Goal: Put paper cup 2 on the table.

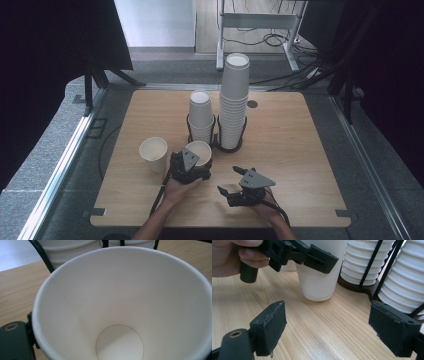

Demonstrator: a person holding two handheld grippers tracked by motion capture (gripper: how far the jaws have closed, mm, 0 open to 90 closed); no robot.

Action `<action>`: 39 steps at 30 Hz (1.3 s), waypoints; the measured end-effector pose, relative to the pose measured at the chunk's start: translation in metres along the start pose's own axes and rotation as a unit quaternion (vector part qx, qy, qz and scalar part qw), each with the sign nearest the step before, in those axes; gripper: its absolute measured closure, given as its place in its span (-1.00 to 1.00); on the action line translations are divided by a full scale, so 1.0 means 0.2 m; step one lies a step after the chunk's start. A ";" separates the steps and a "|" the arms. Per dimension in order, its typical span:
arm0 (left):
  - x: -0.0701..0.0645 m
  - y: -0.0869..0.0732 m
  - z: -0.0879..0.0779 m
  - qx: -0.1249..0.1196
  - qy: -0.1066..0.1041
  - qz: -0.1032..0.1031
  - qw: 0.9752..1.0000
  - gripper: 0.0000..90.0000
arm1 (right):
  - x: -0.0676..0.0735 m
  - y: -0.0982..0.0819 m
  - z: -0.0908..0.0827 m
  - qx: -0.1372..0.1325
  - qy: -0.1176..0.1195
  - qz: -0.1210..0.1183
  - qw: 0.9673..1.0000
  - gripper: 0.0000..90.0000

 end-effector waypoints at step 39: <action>0.02 0.04 -0.03 -0.008 0.060 0.028 0.998 -1.00 | 0.02 -0.02 0.00 0.005 0.009 -0.004 1.000 -0.68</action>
Point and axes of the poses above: each handheld gripper's, and its own axes: z roughly forward along the jaws, y roughly out of its top, x roughly to its left, the point moved 5 cm from there along z, roughly forward along the jaws, and after that the axes turned 14 degrees about z, right-handed, at the moved point
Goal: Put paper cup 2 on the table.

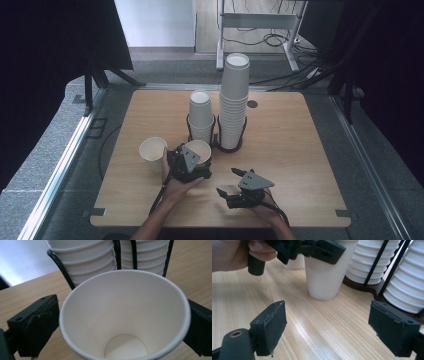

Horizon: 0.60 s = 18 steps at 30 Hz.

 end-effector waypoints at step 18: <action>0.03 0.06 -0.21 -0.035 -0.041 -0.016 0.998 -1.00 | -0.06 0.03 -0.07 -0.021 -0.023 0.007 0.999 -0.68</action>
Point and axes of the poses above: each handheld gripper's, and its own axes: z roughly forward along the jaws, y roughly out of its top, x roughly to its left, the point moved 5 cm from there along z, roughly forward along the jaws, and after that the axes turned 14 degrees about z, right-handed, at the moved point
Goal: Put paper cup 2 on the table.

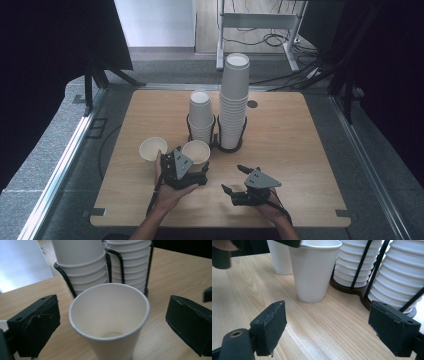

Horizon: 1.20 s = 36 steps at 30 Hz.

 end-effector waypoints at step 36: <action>-0.21 -0.11 -0.07 0.000 -0.221 -0.013 0.975 -0.65 | -0.15 -0.01 -0.08 -0.013 -0.040 0.026 0.999 -0.66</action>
Point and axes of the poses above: each handheld gripper's, and its own axes: z roughly forward along the jaws, y roughly out of its top, x roughly to its left, the point moved 5 cm from there along z, roughly forward along the jaws, and after that the axes turned 14 degrees about z, right-handed, at the moved point
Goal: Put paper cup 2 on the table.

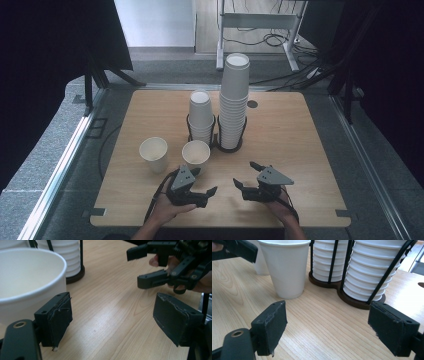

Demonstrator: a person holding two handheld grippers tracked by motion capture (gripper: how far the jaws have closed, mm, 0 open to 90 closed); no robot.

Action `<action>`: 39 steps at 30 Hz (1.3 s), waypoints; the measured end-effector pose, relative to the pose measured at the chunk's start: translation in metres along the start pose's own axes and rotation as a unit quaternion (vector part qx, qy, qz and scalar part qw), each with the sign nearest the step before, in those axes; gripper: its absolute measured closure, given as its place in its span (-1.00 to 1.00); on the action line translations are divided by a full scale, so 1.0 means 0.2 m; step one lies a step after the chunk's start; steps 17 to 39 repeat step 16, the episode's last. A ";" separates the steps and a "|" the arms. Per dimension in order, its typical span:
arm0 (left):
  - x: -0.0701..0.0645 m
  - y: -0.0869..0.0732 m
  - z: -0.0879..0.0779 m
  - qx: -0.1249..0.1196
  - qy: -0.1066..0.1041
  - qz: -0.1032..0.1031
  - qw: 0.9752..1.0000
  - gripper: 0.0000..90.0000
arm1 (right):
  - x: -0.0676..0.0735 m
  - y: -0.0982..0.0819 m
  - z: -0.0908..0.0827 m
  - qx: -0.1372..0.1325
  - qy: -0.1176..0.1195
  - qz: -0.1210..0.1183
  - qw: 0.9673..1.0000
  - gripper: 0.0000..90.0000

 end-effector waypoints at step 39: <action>0.00 -0.03 0.04 0.019 -0.002 -0.004 1.000 -0.64 | -0.02 0.01 -0.01 -0.006 -0.004 0.002 1.000 -0.66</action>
Point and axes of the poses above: each handheld gripper's, and its own axes: z roughly forward along the jaws, y roughly out of its top, x roughly to its left, the point moved 5 cm from there along z, roughly forward along the jaws, and after that the axes turned 14 degrees about z, right-handed, at the moved point
